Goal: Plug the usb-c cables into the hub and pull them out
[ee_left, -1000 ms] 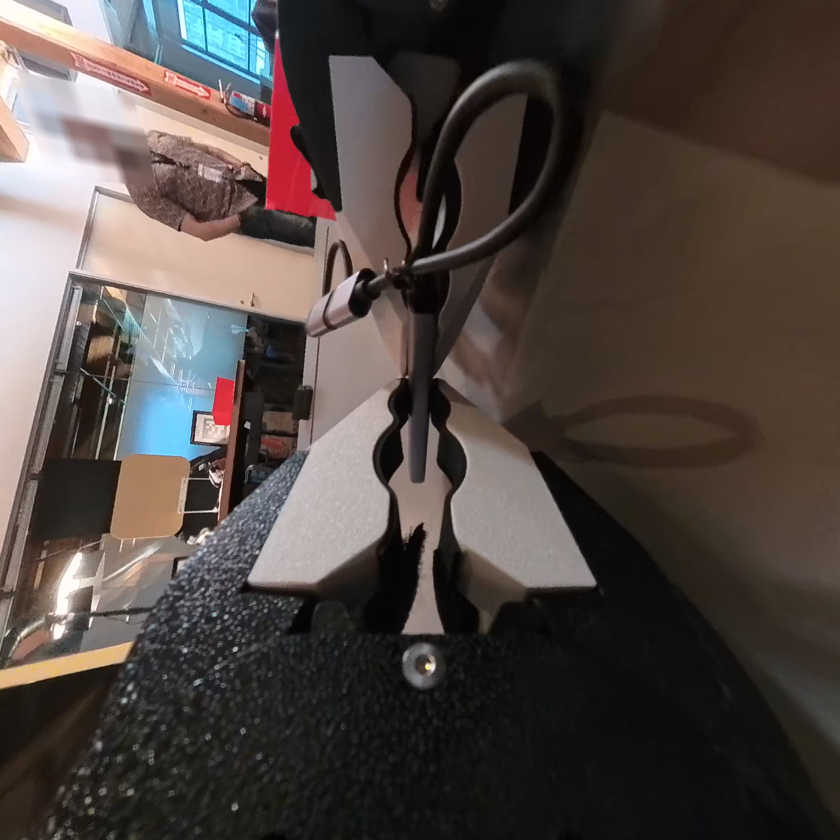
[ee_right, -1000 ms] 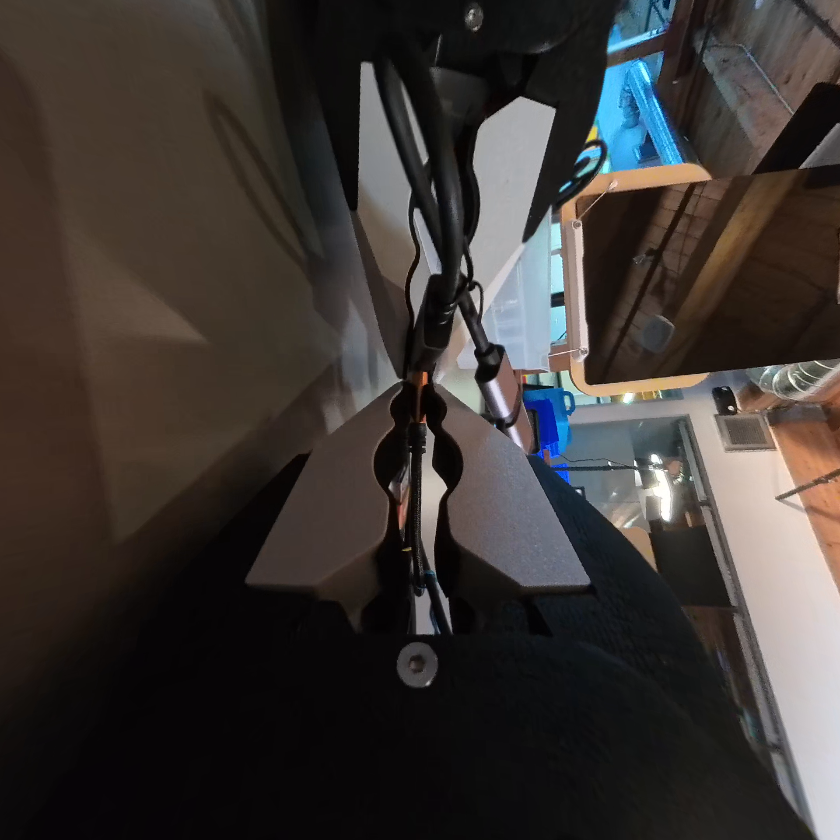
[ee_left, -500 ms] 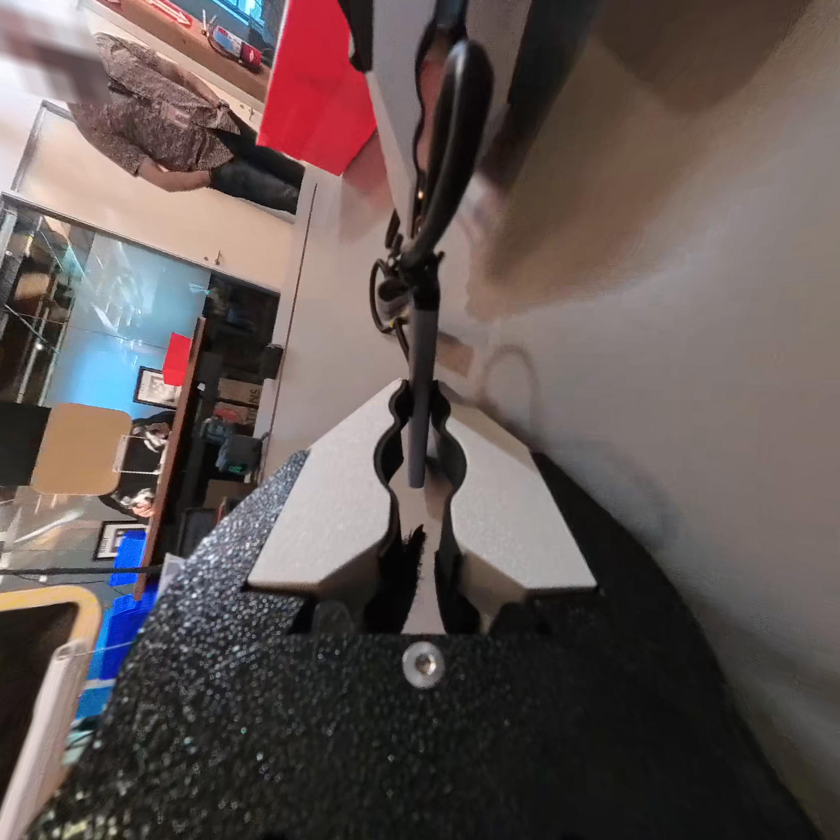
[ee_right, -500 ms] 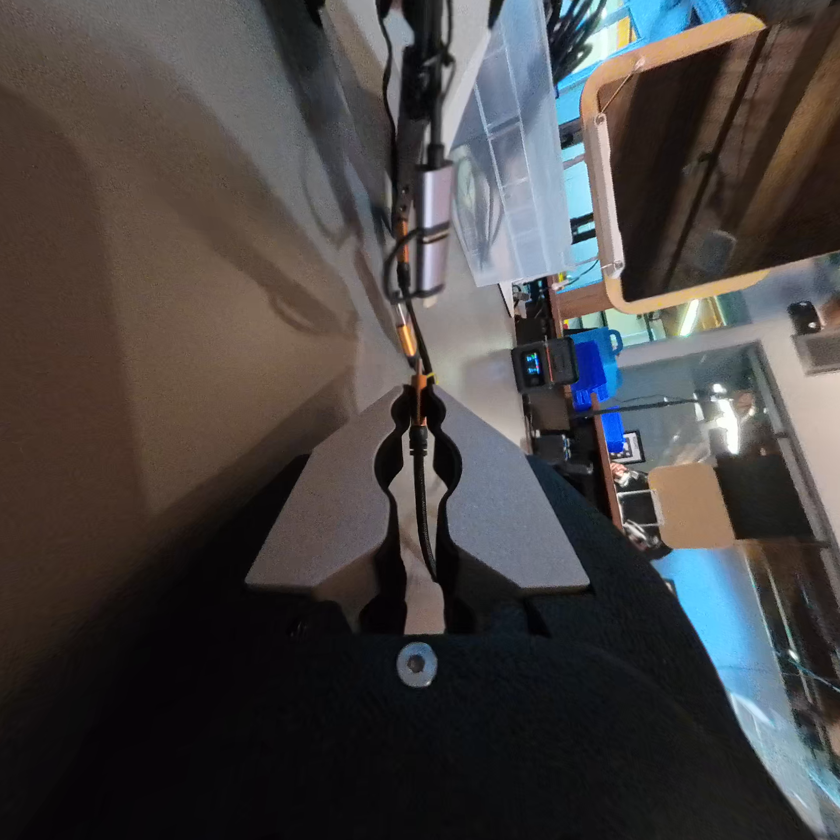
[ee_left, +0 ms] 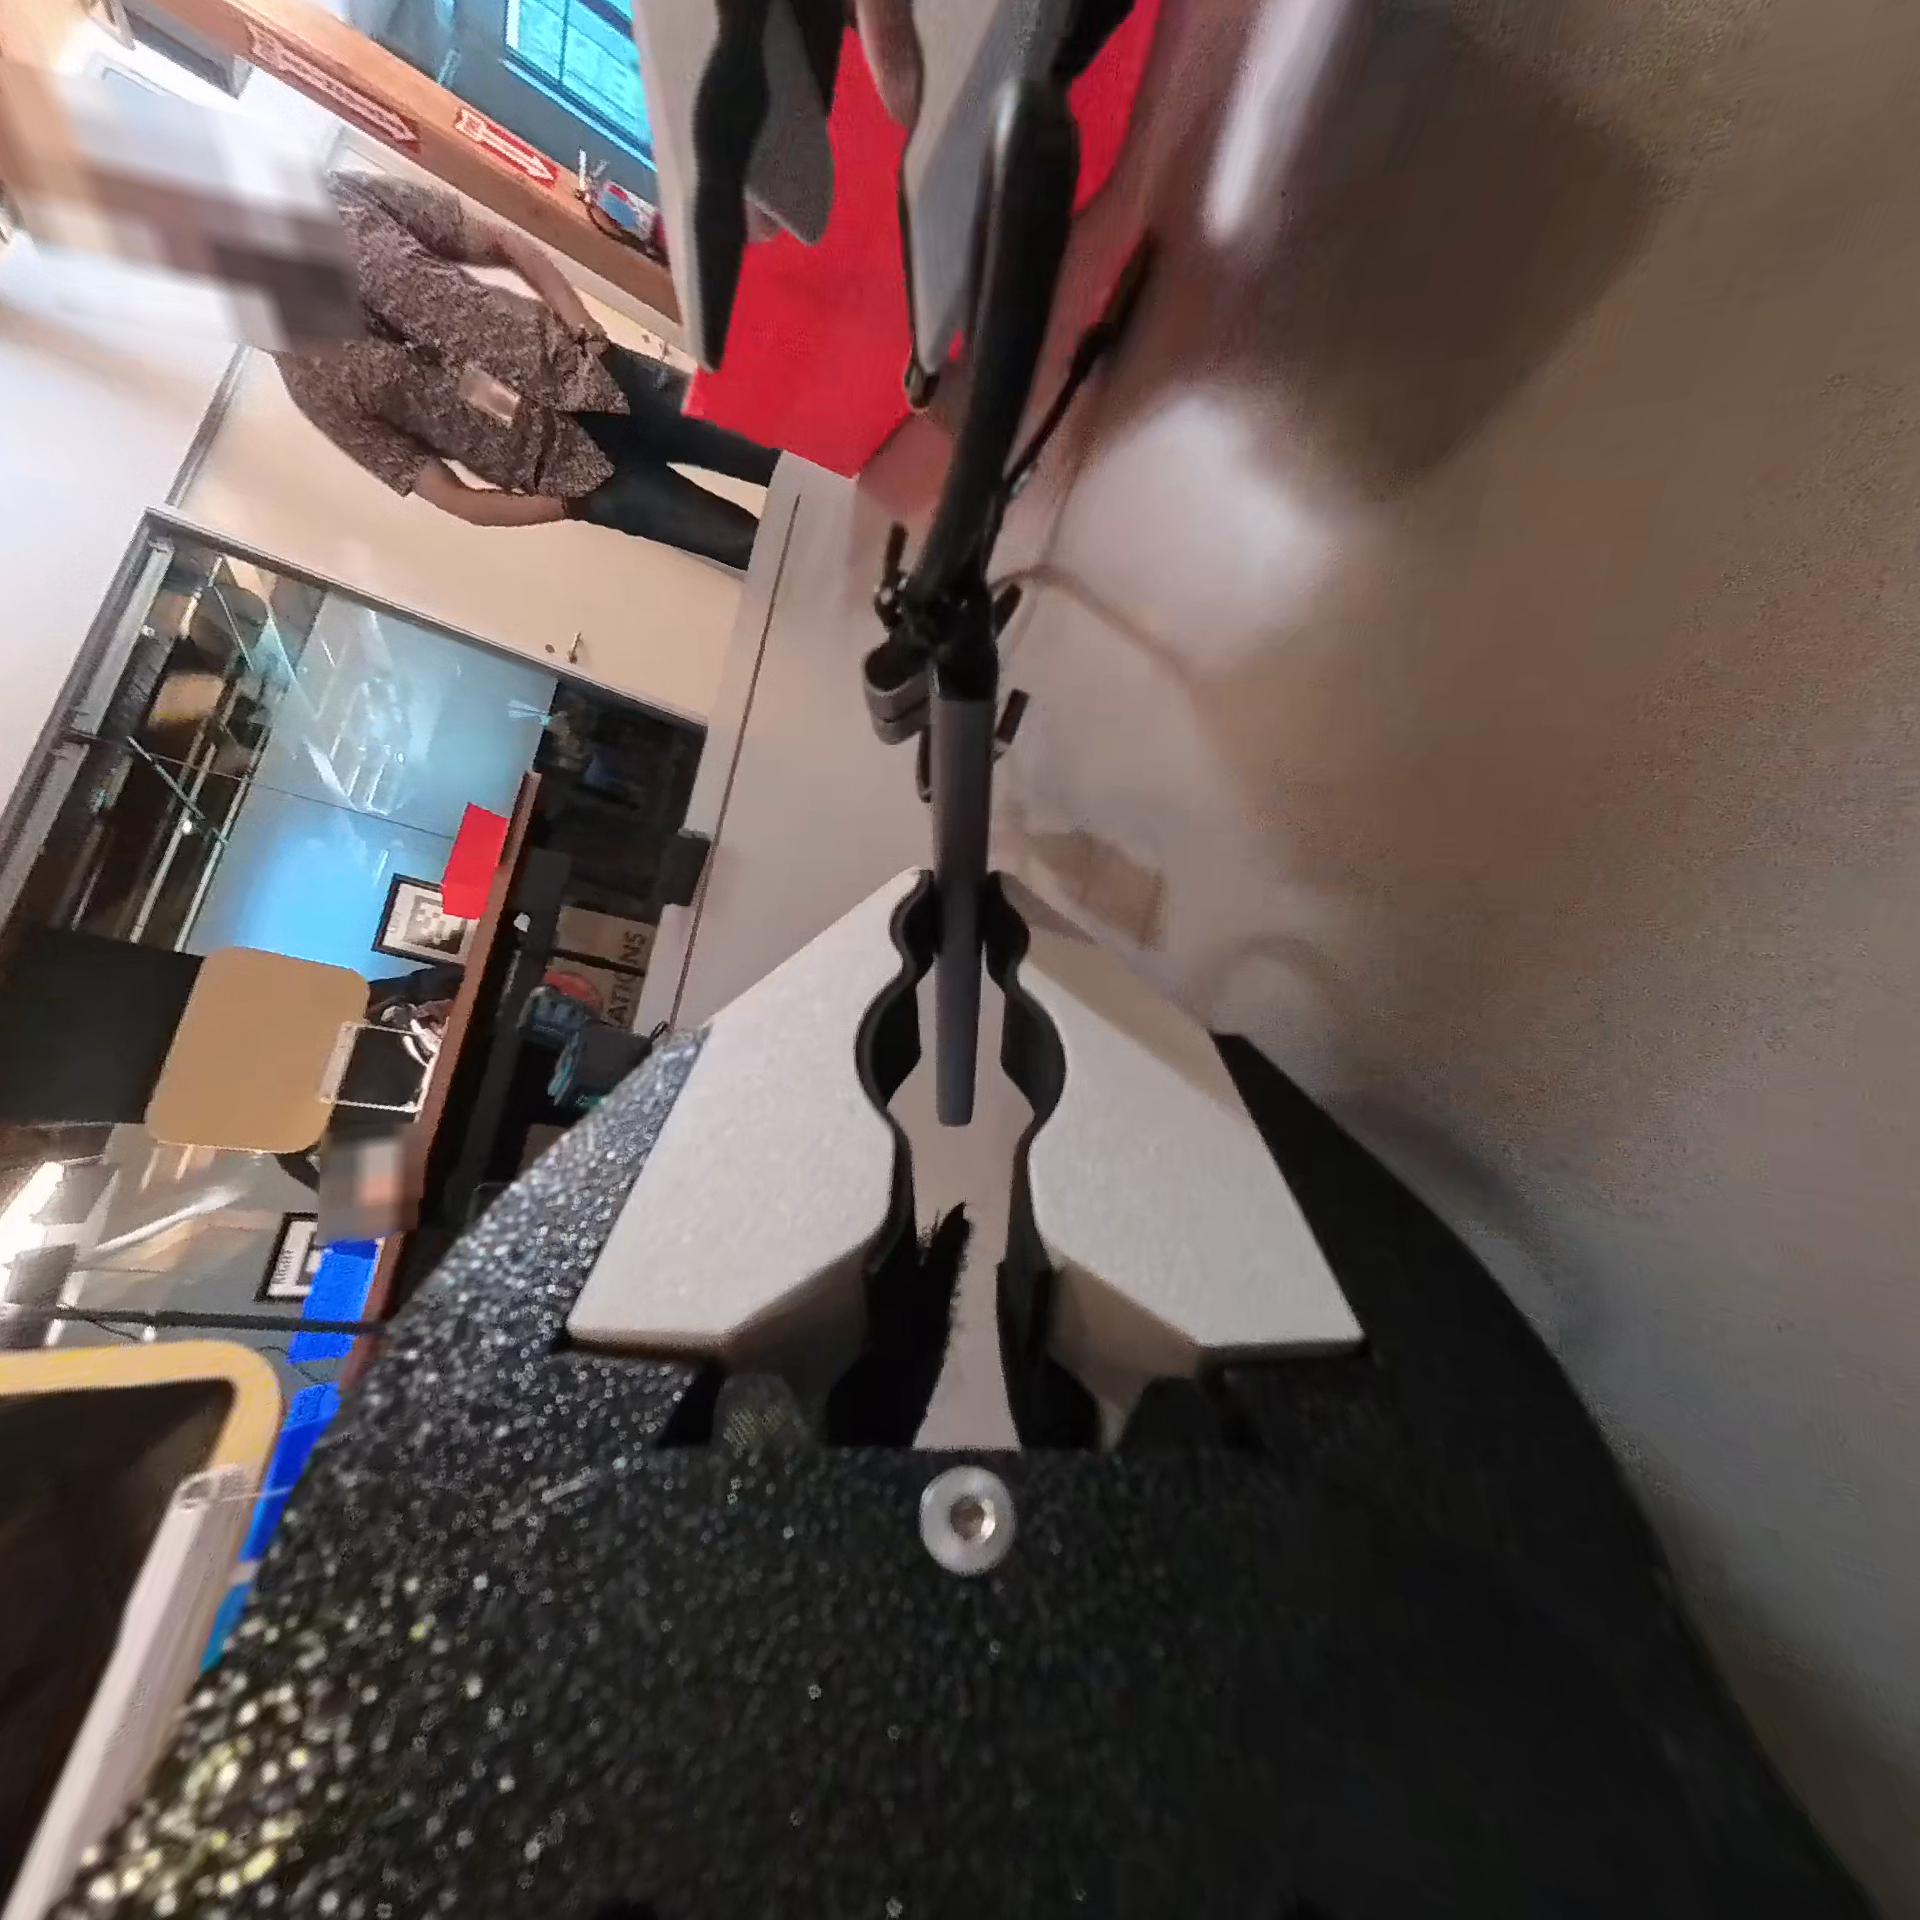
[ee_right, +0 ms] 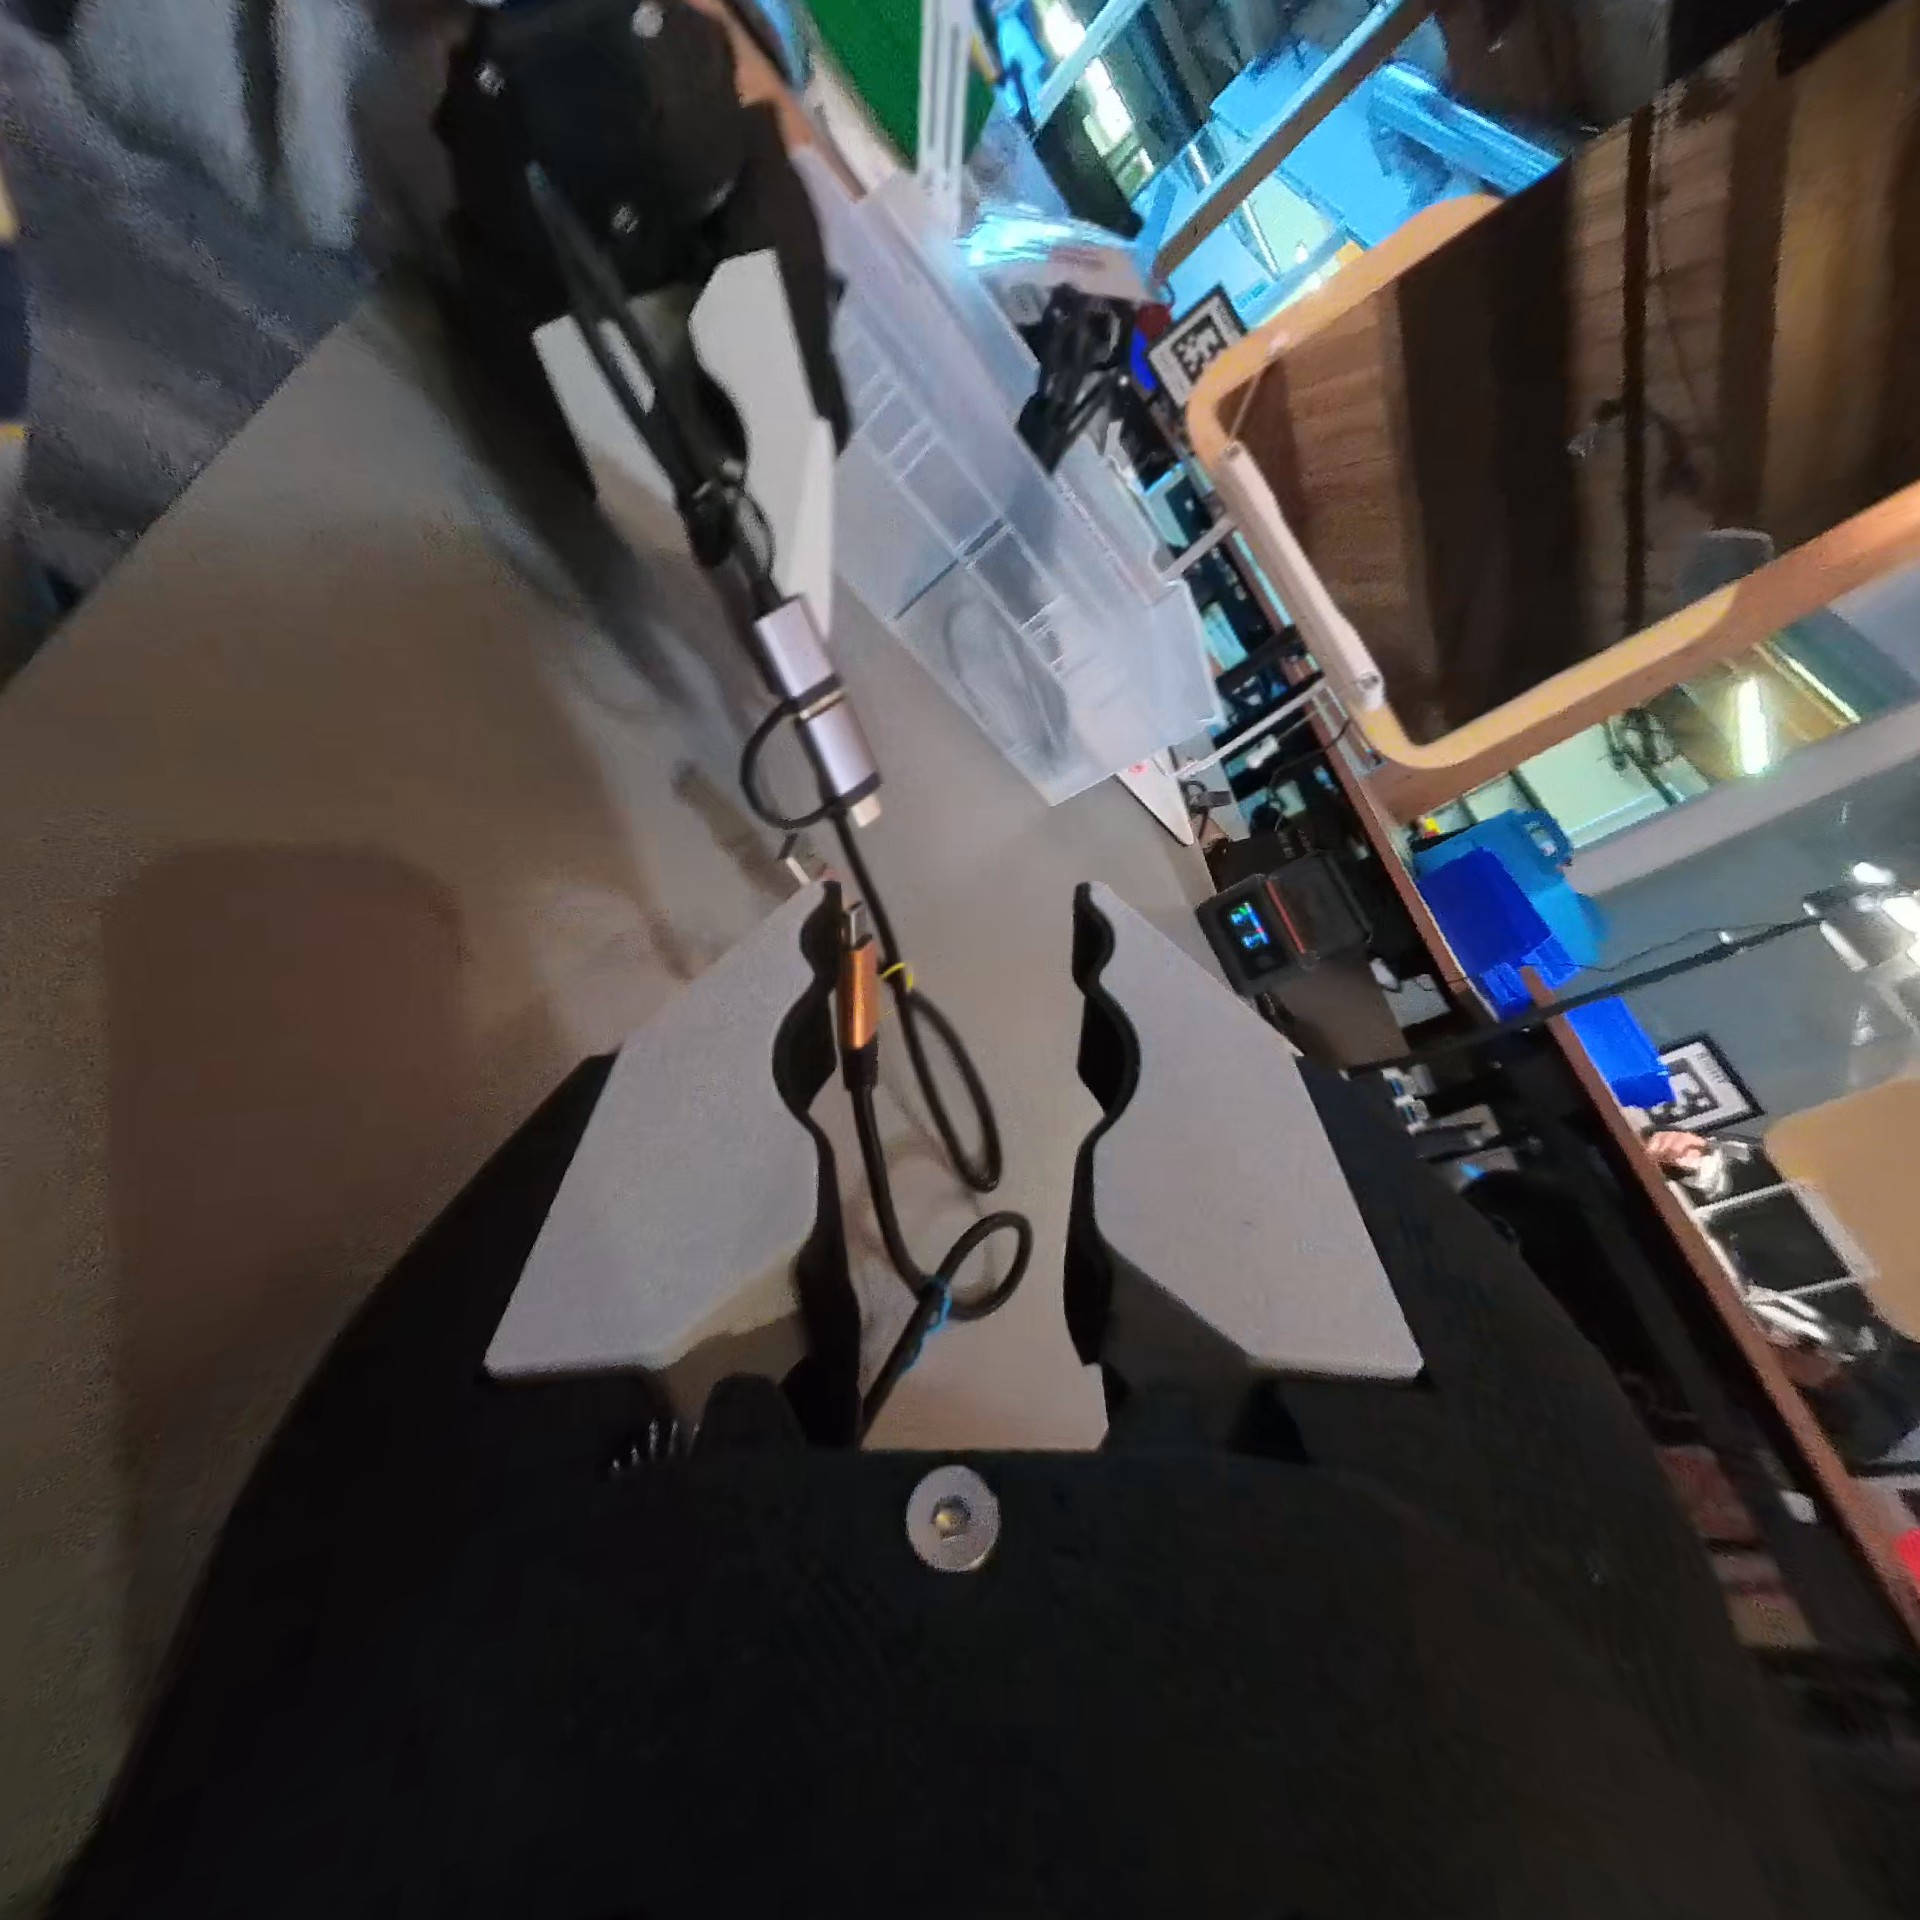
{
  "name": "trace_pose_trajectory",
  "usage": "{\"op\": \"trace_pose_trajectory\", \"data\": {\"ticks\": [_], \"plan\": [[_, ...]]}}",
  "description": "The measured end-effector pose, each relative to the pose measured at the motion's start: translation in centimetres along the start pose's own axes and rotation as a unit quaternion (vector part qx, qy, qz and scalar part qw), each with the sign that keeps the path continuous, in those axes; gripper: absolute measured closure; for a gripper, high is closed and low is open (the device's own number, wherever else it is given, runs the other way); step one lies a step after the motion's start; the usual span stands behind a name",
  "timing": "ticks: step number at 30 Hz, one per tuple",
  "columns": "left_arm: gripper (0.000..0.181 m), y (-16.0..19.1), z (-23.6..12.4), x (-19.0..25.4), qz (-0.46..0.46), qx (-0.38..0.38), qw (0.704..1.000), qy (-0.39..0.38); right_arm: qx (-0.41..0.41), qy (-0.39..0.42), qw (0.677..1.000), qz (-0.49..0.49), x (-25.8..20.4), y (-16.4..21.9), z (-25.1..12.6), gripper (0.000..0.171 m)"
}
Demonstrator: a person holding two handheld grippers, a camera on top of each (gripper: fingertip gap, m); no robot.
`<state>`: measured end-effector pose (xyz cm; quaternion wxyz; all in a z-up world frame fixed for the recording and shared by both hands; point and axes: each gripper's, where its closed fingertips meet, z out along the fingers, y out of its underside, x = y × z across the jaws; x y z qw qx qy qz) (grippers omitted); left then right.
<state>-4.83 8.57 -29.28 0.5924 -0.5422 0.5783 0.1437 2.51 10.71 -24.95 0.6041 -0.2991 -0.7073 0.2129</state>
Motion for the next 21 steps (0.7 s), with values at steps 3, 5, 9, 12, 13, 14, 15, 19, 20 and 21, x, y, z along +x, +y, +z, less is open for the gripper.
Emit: {"op": "trace_pose_trajectory", "data": {"ticks": [3,5,9,12,13,14,15,19,20,21], "plan": [[0.175,0.6,-0.3,-1.0,-0.024,0.001,1.000,-0.015,0.019,0.009,1.000,0.022,1.9,-1.1,0.5,0.134],[0.175,0.9,-0.4,-1.1,-0.019,-0.005,1.000,-0.022,0.011,0.013,1.000,0.012,2.4,-0.9,0.8,0.149],[0.175,1.6,-0.5,-1.5,0.003,-0.022,0.999,-0.044,-0.122,-0.103,0.986,0.051,-0.7,3.3,0.7,0.141],[0.174,2.0,-0.6,-1.8,-0.001,-0.026,0.998,-0.055,-0.244,-0.152,0.947,0.143,-1.3,6.9,-0.2,0.136],[0.175,2.1,-0.7,-1.9,-0.001,-0.029,0.998,-0.059,-0.279,-0.125,0.936,0.176,-0.3,8.1,-0.1,0.134],[0.175,2.1,-0.8,-1.9,0.003,-0.030,0.998,-0.061,-0.322,-0.089,0.914,0.230,0.8,9.5,-0.1,0.133],[0.174,2.3,-0.8,-1.9,0.007,-0.030,0.998,-0.061,-0.362,-0.070,0.879,0.302,1.1,10.6,-0.1,0.132],[0.174,2.5,-0.6,-1.4,0.028,-0.035,0.998,-0.052,-0.433,-0.062,0.775,0.456,-0.8,12.9,0.1,0.124],[0.174,2.5,-0.6,-1.3,0.032,-0.036,0.997,-0.052,-0.439,-0.053,0.776,0.450,-0.7,13.2,0.1,0.126],[0.174,2.5,-0.7,-1.3,0.036,-0.037,0.997,-0.055,-0.439,-0.050,0.775,0.452,-0.7,13.1,0.2,0.126]]}}
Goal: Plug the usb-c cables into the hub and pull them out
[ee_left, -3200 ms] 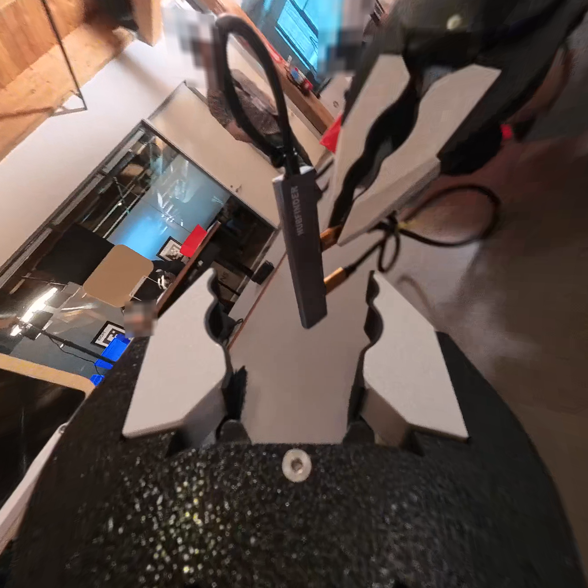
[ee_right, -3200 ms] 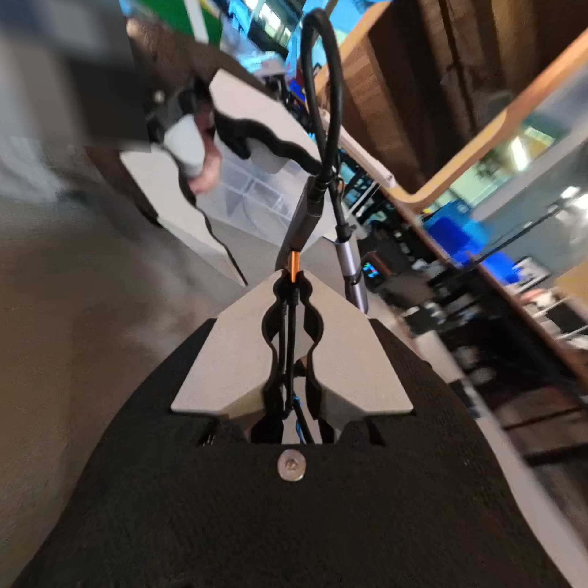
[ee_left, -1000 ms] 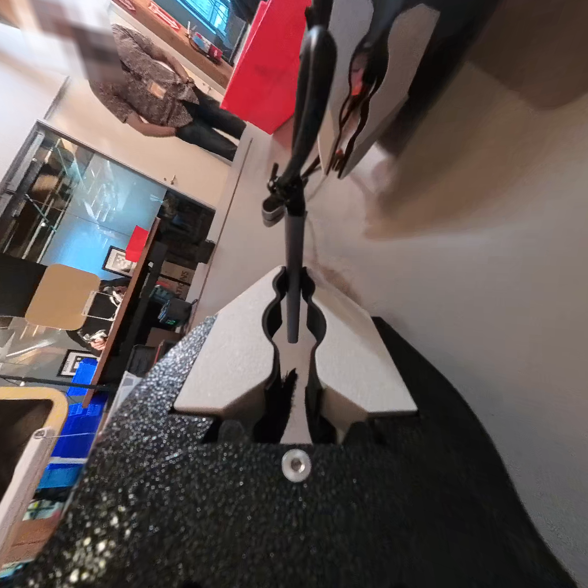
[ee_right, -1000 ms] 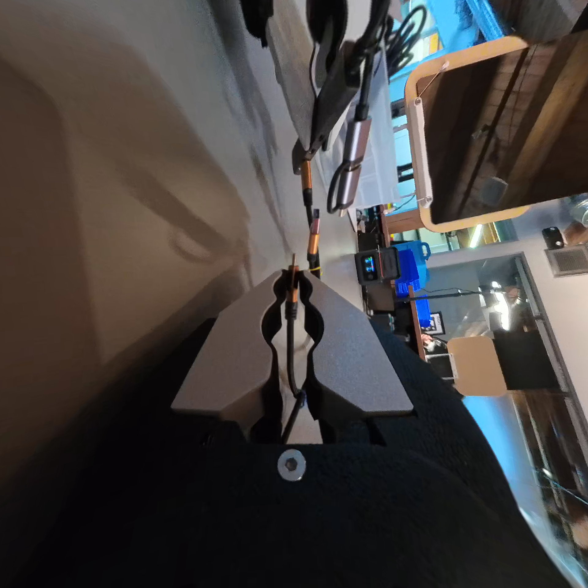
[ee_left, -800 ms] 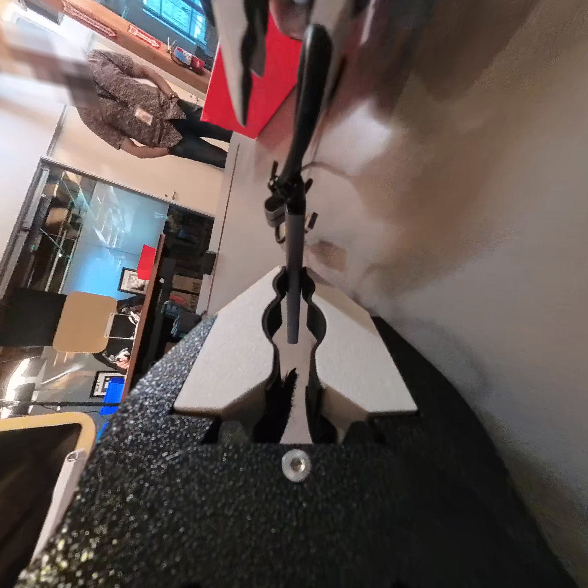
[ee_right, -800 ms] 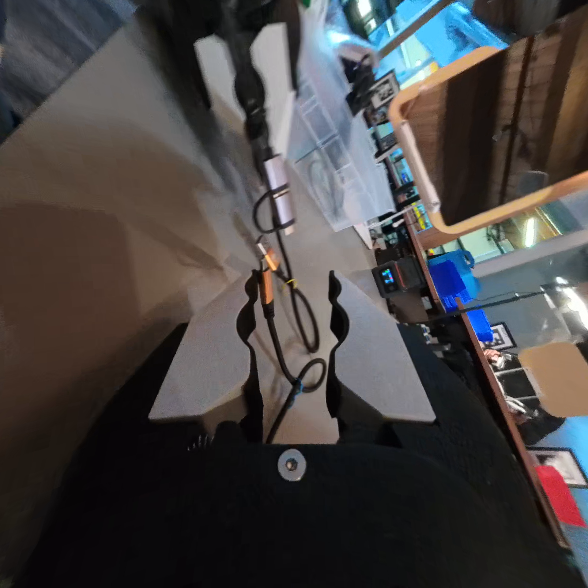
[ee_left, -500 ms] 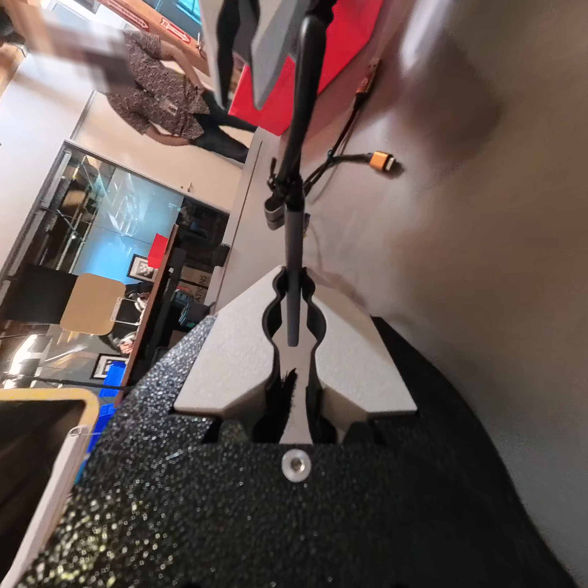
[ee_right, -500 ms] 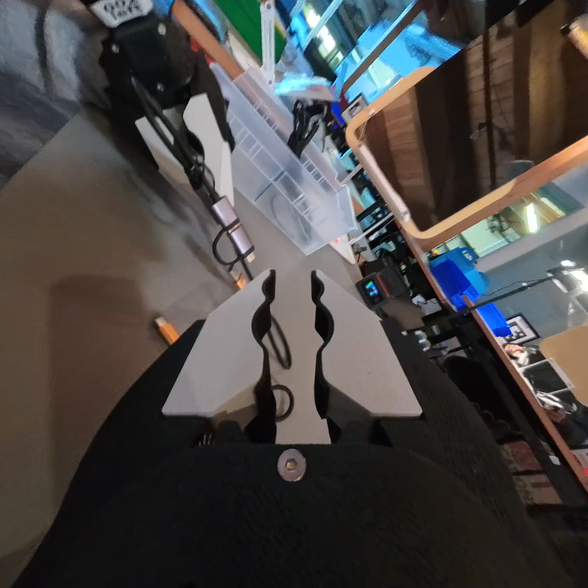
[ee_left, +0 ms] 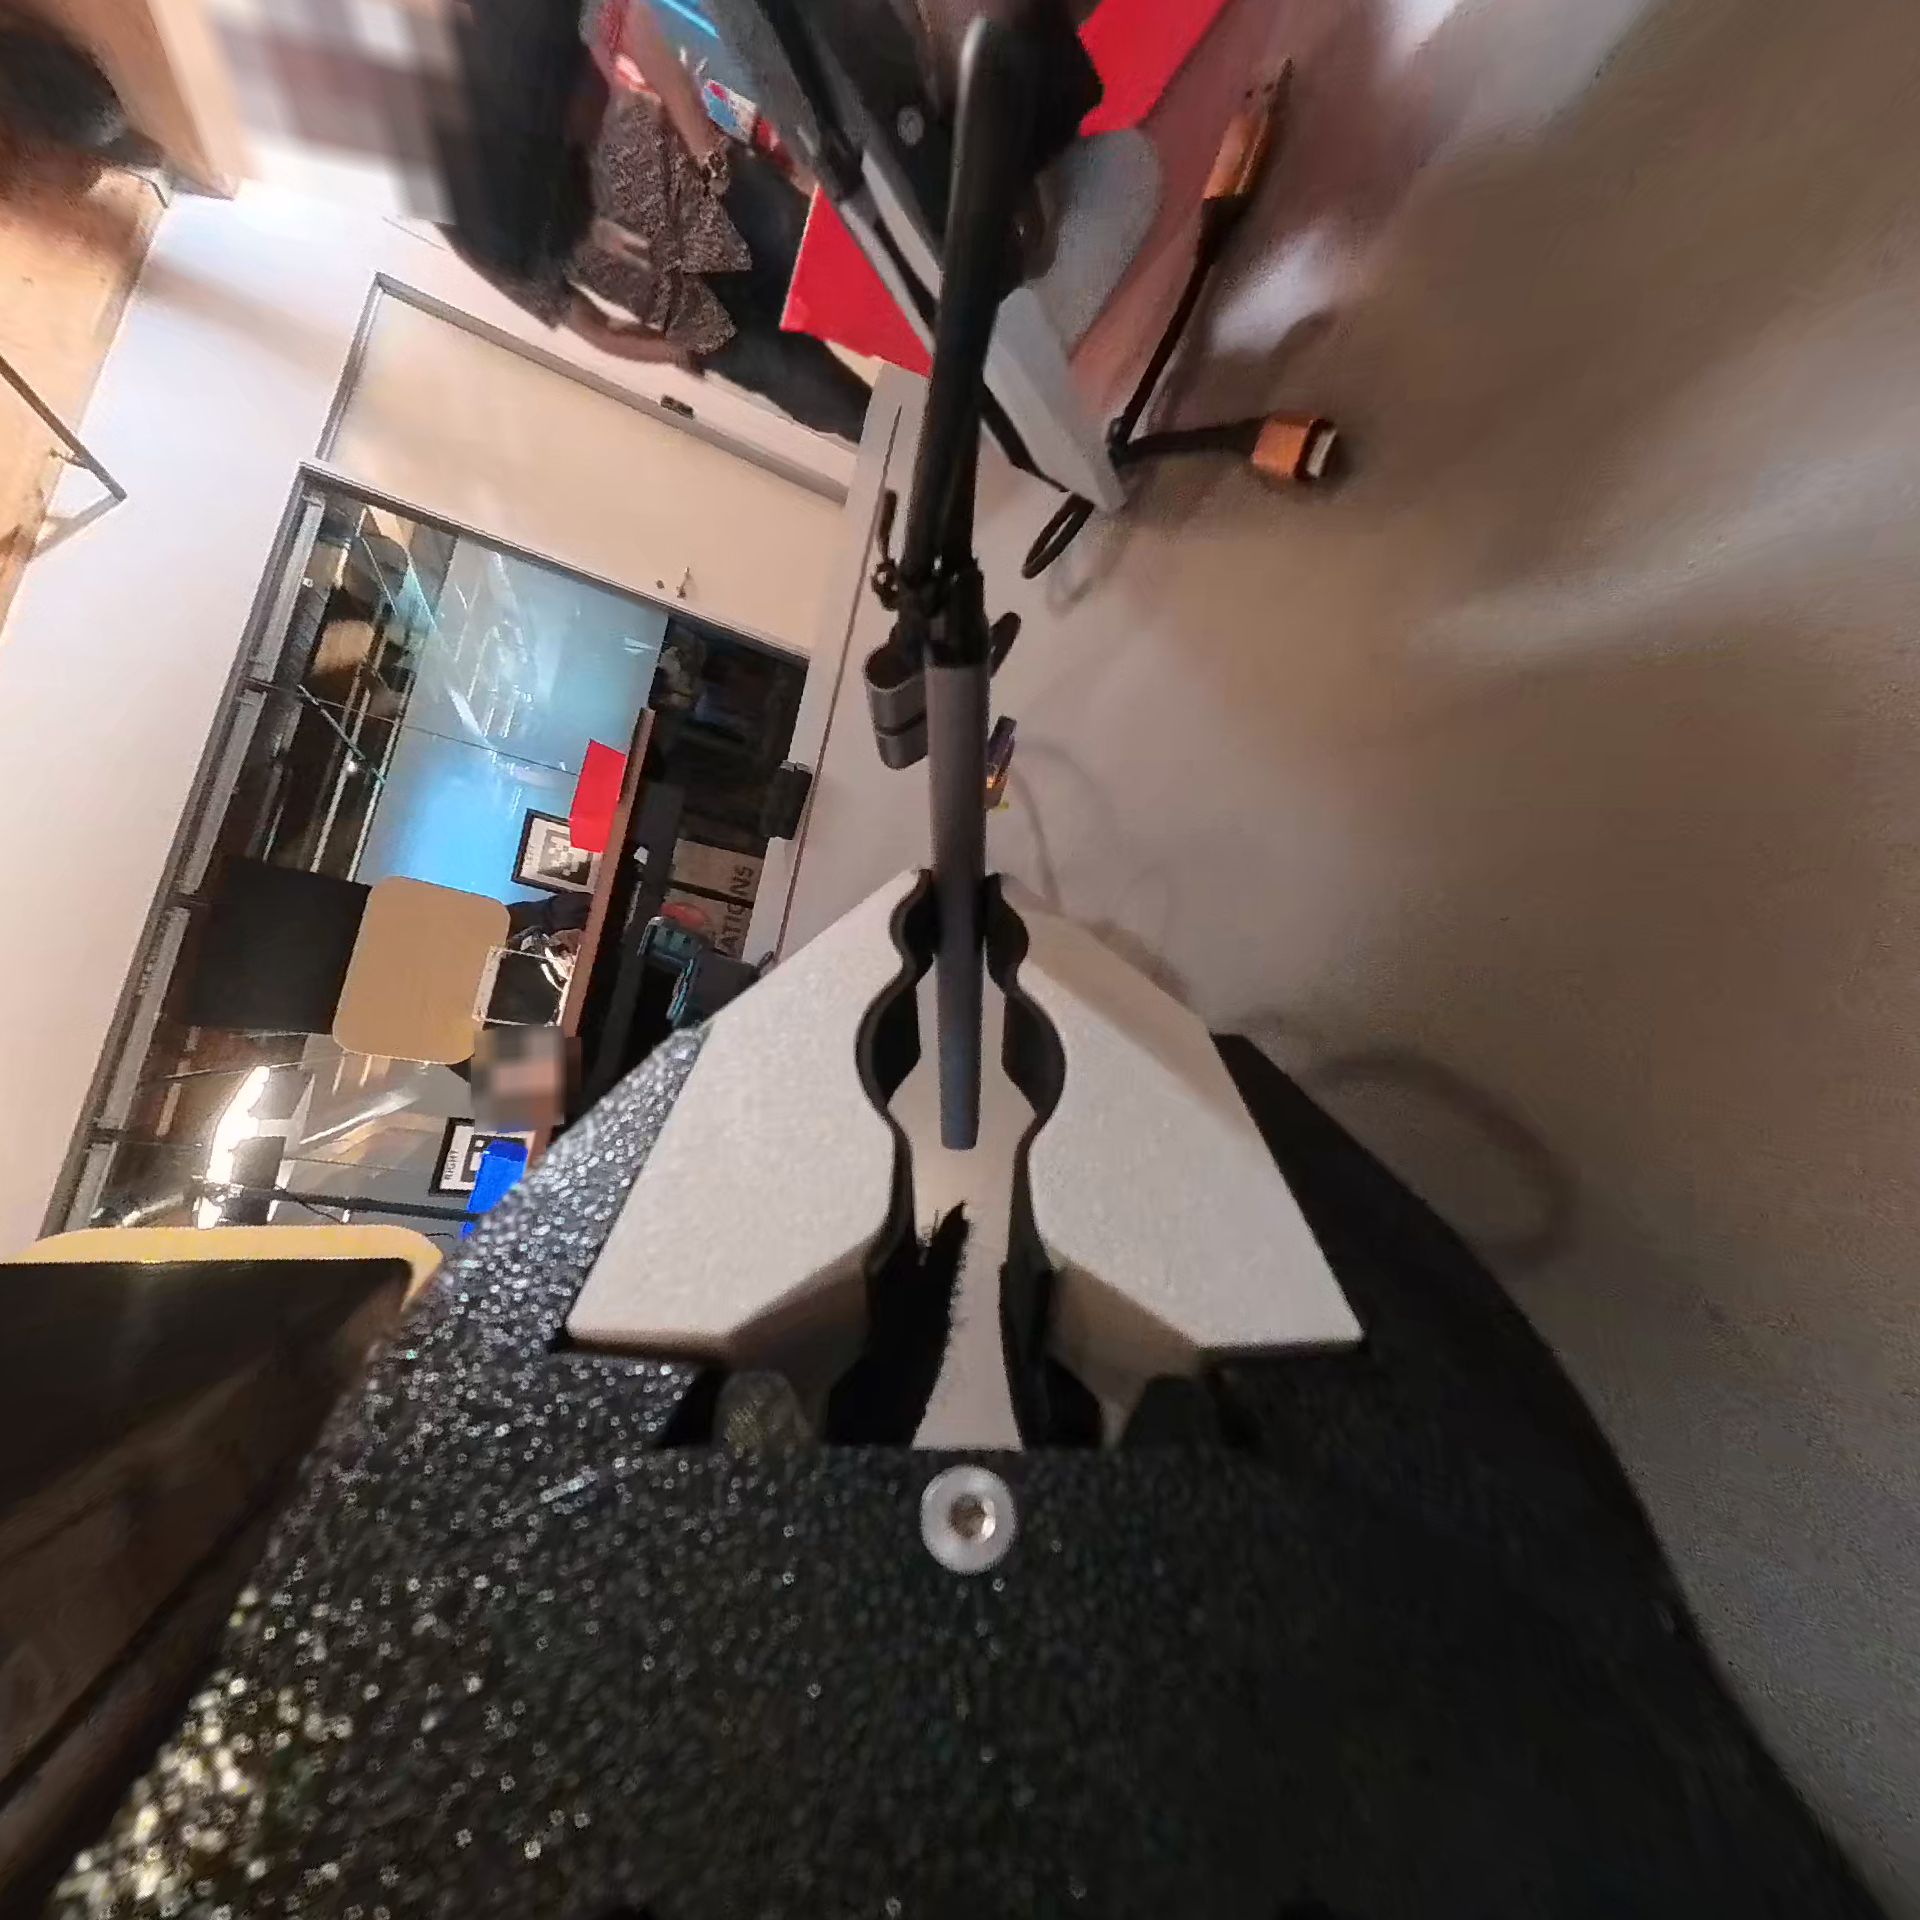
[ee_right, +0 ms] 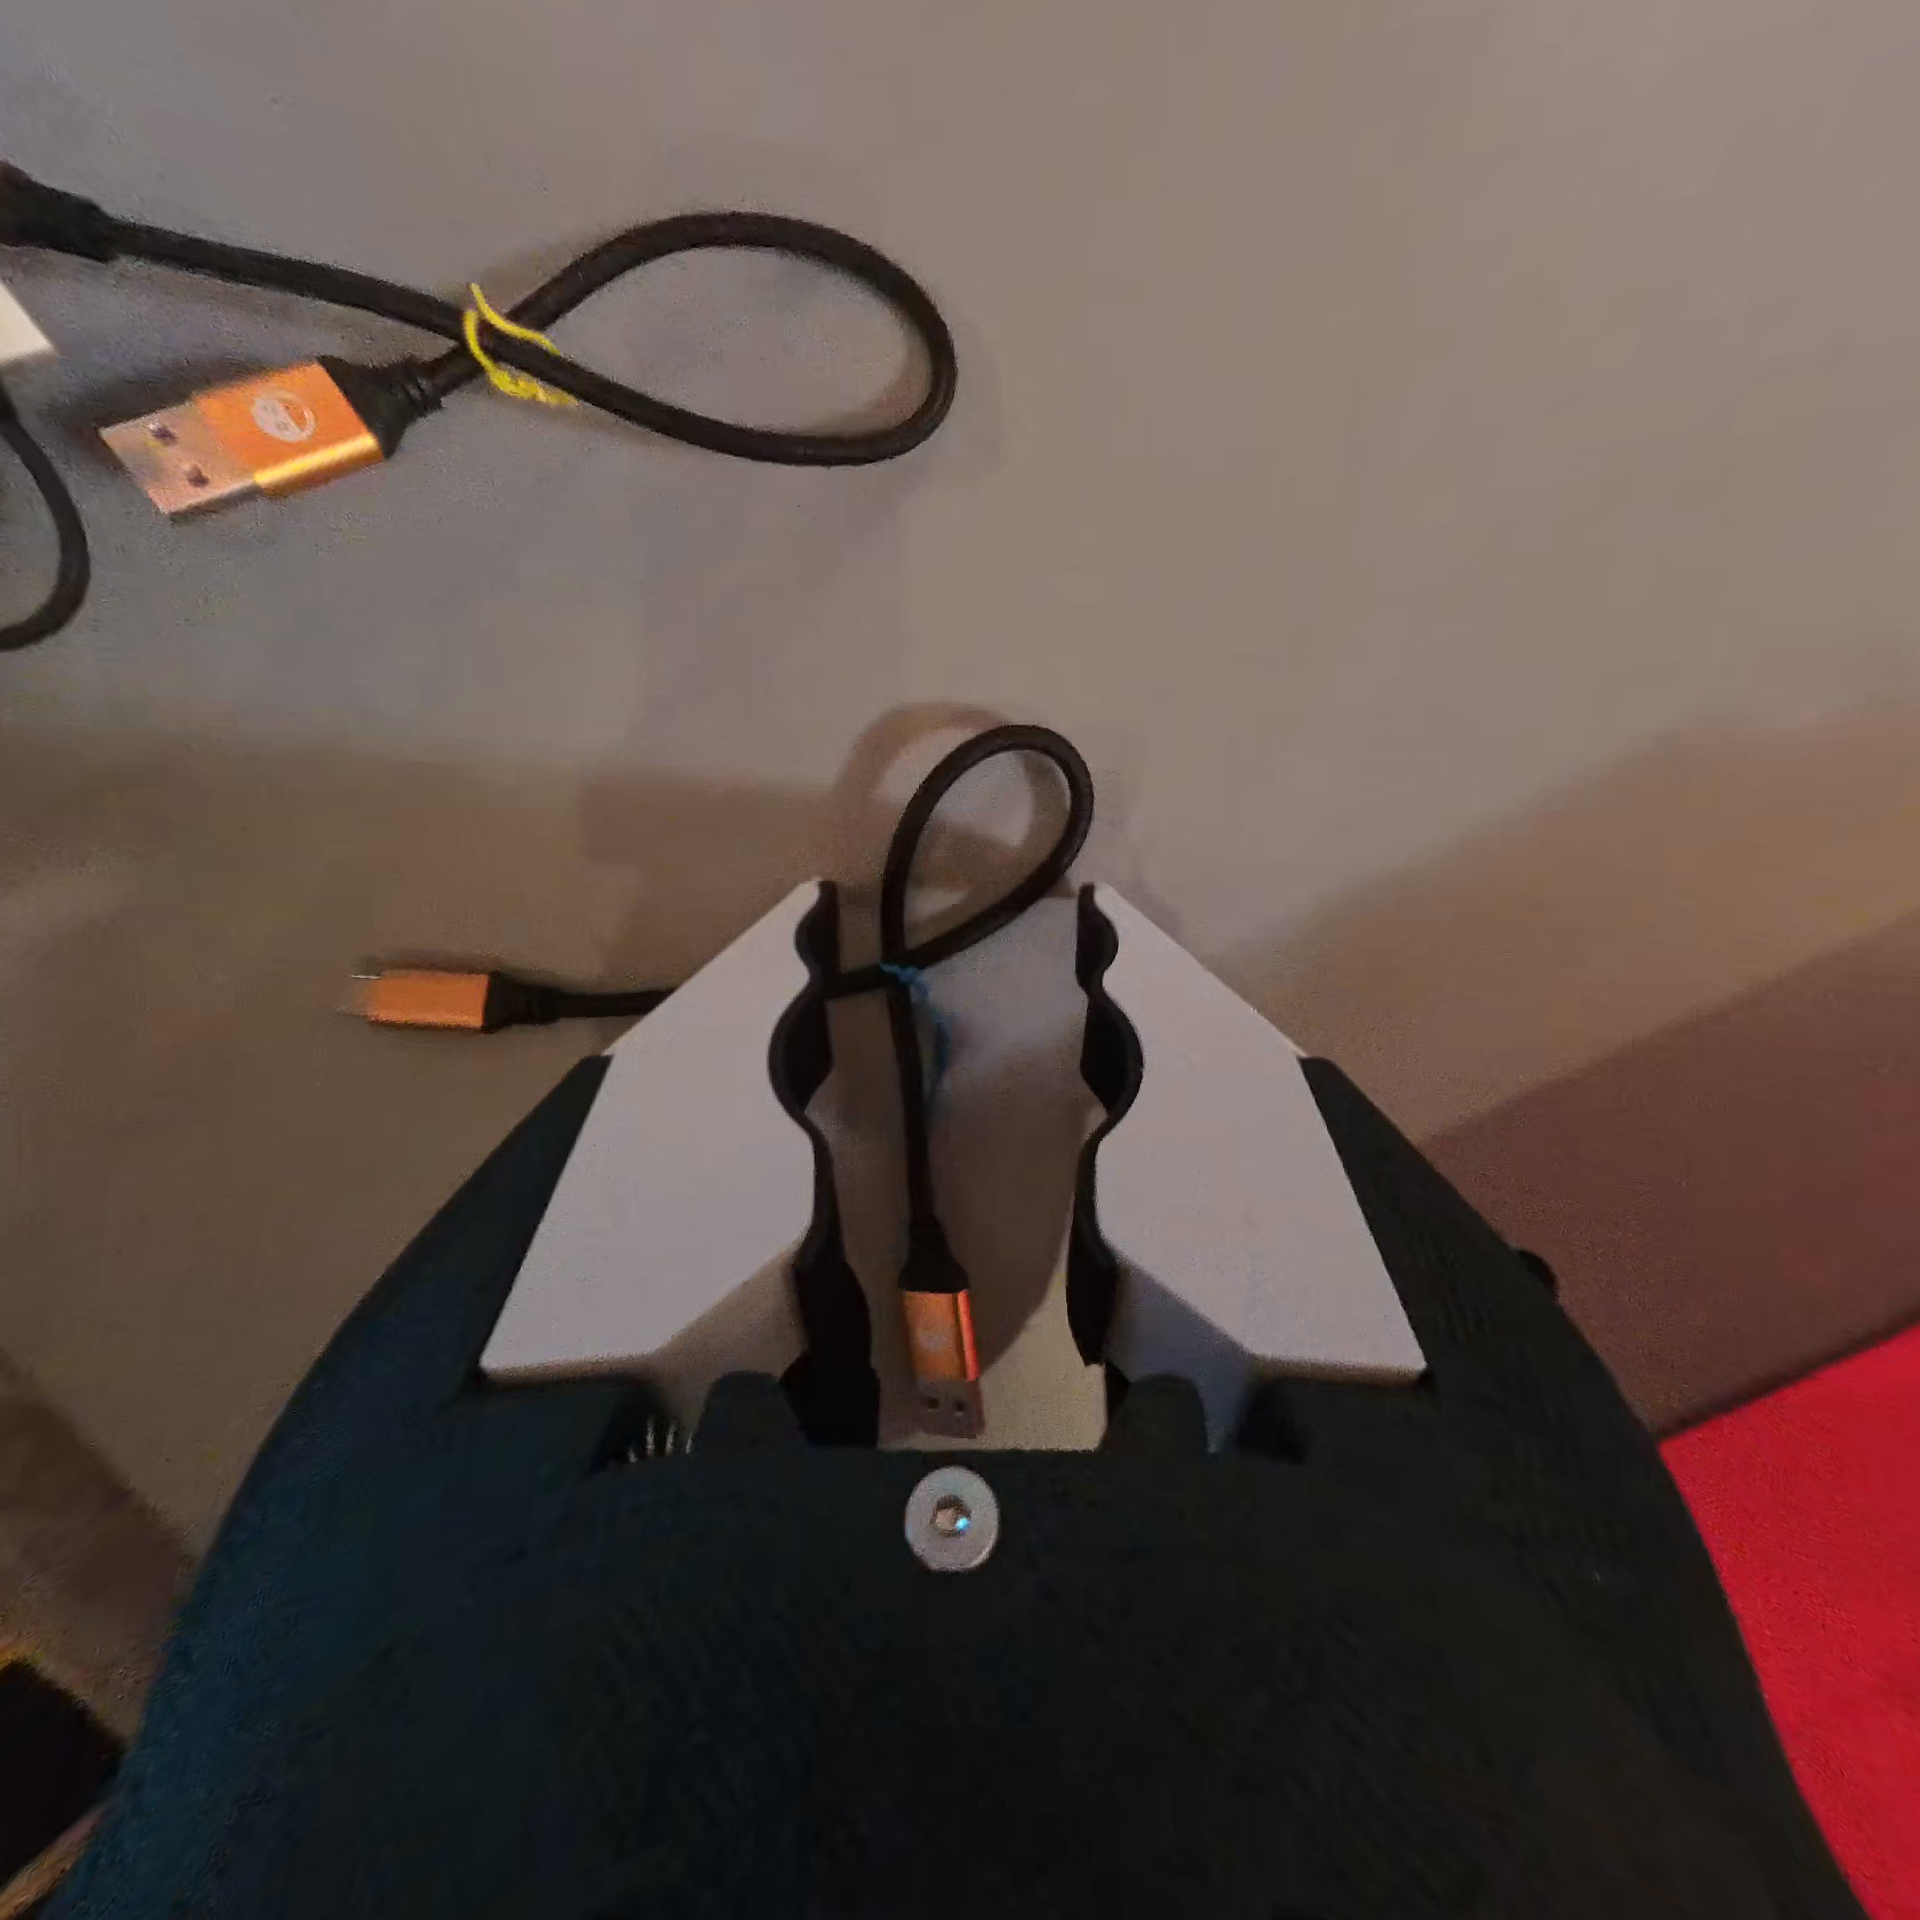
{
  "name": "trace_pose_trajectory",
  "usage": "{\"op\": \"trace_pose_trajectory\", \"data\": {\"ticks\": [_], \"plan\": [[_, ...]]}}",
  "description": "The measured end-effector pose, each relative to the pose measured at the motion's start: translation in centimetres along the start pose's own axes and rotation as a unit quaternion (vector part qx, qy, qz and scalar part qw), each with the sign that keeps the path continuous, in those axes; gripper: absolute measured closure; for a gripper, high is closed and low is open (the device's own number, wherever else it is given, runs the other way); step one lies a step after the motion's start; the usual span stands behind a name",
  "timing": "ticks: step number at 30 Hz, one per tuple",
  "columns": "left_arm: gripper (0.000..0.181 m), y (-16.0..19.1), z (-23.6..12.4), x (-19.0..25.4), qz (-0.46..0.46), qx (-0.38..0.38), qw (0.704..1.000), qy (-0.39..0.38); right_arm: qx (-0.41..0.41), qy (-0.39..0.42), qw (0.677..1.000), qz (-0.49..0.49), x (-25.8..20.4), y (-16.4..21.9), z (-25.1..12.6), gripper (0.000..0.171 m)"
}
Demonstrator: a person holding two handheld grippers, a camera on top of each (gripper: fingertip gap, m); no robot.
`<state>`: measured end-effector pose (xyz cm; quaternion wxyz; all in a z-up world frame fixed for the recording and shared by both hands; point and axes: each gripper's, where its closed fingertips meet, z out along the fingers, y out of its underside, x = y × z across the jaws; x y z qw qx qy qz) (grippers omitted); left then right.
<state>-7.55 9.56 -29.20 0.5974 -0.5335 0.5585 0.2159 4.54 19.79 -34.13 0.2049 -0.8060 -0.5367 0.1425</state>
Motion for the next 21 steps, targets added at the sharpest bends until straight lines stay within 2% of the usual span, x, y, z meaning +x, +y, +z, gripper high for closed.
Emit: {"op": "trace_pose_trajectory", "data": {"ticks": [2,8,9,11,14,17,19,21], "plan": [[0.175,0.0,0.0,-0.2,0.005,0.001,1.000,-0.006,-0.006,0.003,1.000,-0.001,-0.2,0.1,0.2,0.126],[0.175,-0.6,-0.4,-0.2,0.016,0.005,1.000,-0.015,0.009,0.015,0.998,-0.058,-1.4,-0.6,0.4,0.158],[0.175,-0.7,-0.4,-0.1,0.018,0.005,1.000,-0.013,0.019,0.023,0.997,-0.077,-1.6,-0.8,0.0,0.167],[0.175,-0.8,-0.4,0.0,0.024,0.004,1.000,-0.012,0.059,0.023,0.994,-0.093,-2.4,-1.9,-1.9,0.170],[0.175,-1.0,-0.8,-0.1,0.032,0.005,0.999,-0.019,0.153,0.059,0.980,-0.111,-2.0,-4.5,-8.0,0.169],[0.175,-1.2,-1.0,-0.7,0.030,0.002,0.999,-0.028,0.254,0.169,0.944,-0.129,1.0,-6.6,-17.0,0.170],[0.175,-1.2,-1.2,-0.9,0.029,0.002,0.999,-0.031,0.284,0.256,0.913,-0.139,3.9,-6.3,-22.7,0.170],[0.175,-1.4,-1.1,-0.9,0.032,0.001,0.999,-0.031,0.276,0.325,0.895,-0.130,7.1,-4.7,-26.5,0.169]]}}
